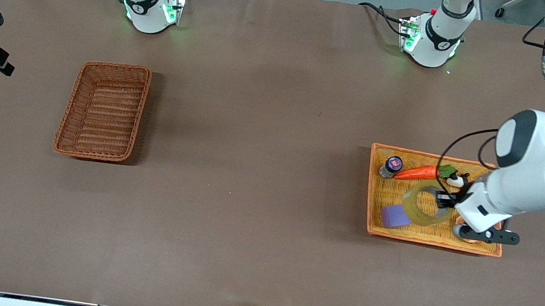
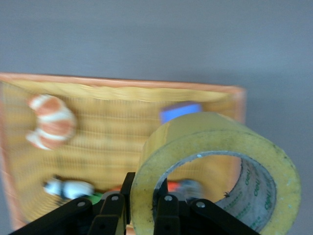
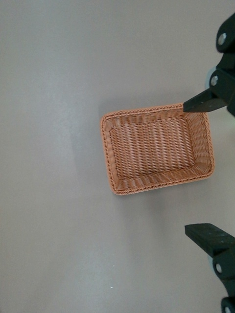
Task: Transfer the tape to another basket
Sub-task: 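Close the left gripper on the tape roll rim and lift it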
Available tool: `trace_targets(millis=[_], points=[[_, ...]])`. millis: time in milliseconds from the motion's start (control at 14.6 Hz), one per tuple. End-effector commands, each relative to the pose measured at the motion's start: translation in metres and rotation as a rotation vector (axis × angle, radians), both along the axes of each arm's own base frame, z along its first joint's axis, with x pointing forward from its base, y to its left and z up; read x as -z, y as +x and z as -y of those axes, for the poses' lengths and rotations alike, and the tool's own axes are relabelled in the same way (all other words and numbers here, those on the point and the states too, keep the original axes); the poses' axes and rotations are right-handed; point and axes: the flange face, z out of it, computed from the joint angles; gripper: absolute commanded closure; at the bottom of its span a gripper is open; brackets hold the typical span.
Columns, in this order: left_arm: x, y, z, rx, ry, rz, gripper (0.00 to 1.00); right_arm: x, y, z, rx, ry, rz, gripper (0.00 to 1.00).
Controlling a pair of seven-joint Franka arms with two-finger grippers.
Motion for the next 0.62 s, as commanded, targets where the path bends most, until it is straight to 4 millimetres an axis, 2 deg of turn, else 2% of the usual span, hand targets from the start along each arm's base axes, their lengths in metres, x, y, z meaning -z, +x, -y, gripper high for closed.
trace_targets(millis=[0, 69, 137, 275, 343, 549], points=[[0.012, -0.02, 0.101, -0.109, 0.01, -0.038, 1.0, -0.006, 0.0, 0.0, -0.027, 0.014, 0.019, 0.0], [0.015, -0.029, 0.148, -0.14, 0.009, -0.035, 1.0, -0.005, 0.0, 0.0, -0.036, 0.014, 0.018, 0.0], [0.022, -0.034, 0.181, -0.18, 0.006, -0.039, 1.0, -0.006, 0.0, 0.001, -0.039, 0.014, 0.021, 0.0], [0.038, -0.032, 0.221, -0.273, -0.017, -0.051, 1.0, -0.006, 0.0, 0.002, -0.05, 0.012, 0.021, 0.0], [0.044, -0.041, 0.252, -0.291, -0.027, -0.049, 1.0, -0.006, 0.0, 0.002, -0.051, 0.012, 0.022, 0.0], [0.082, -0.067, 0.322, -0.371, -0.062, -0.024, 1.0, -0.006, -0.001, 0.003, -0.05, 0.012, 0.02, 0.0]])
